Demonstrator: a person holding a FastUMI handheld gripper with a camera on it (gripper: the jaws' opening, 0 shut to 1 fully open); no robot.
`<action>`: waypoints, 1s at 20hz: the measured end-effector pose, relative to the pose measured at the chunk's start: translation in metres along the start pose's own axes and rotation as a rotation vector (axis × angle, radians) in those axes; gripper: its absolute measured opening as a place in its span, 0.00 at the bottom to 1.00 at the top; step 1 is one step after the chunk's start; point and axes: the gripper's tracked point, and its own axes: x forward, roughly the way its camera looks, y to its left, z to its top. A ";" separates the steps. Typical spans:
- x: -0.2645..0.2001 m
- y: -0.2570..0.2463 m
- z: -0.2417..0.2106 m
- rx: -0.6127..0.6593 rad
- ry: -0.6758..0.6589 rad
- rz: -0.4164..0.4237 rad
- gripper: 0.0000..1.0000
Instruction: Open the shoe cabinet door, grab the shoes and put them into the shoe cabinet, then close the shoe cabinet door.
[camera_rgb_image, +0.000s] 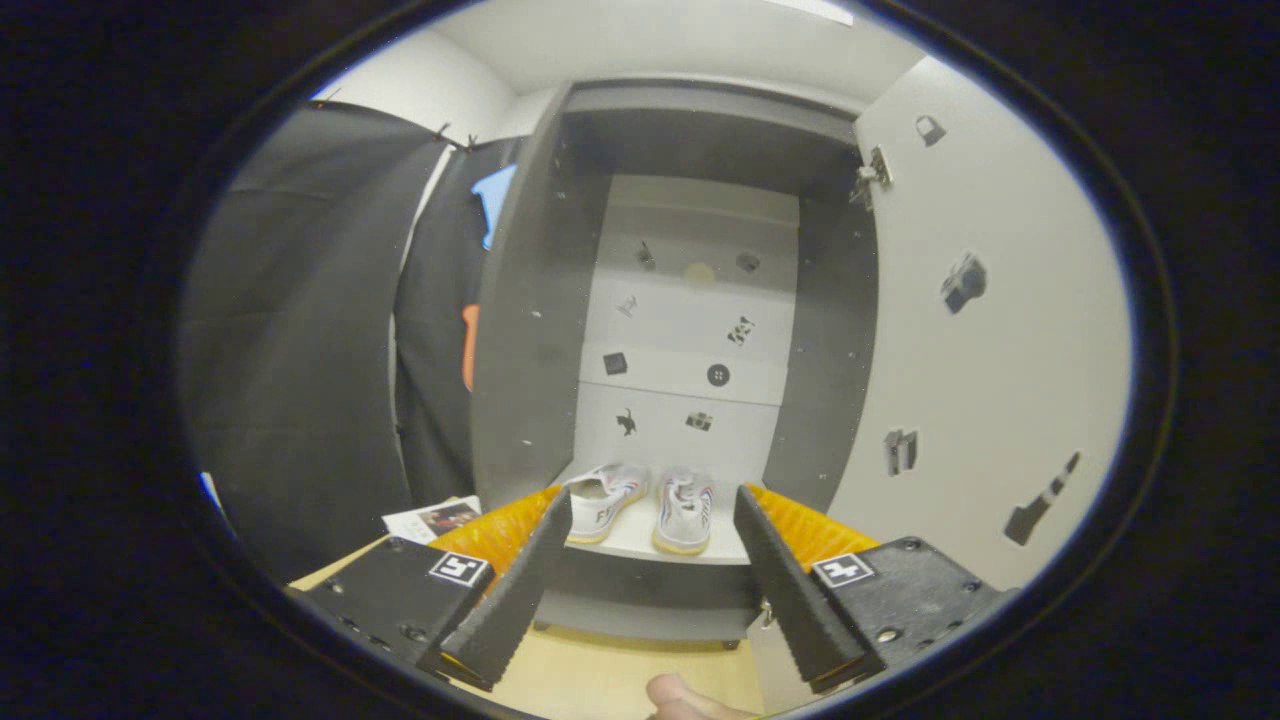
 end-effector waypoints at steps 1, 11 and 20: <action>-0.018 0.001 0.009 0.000 -0.021 0.011 1.00; -0.178 -0.055 0.077 -0.013 -0.111 -0.033 1.00; -0.275 -0.156 0.103 0.021 -0.148 -0.076 1.00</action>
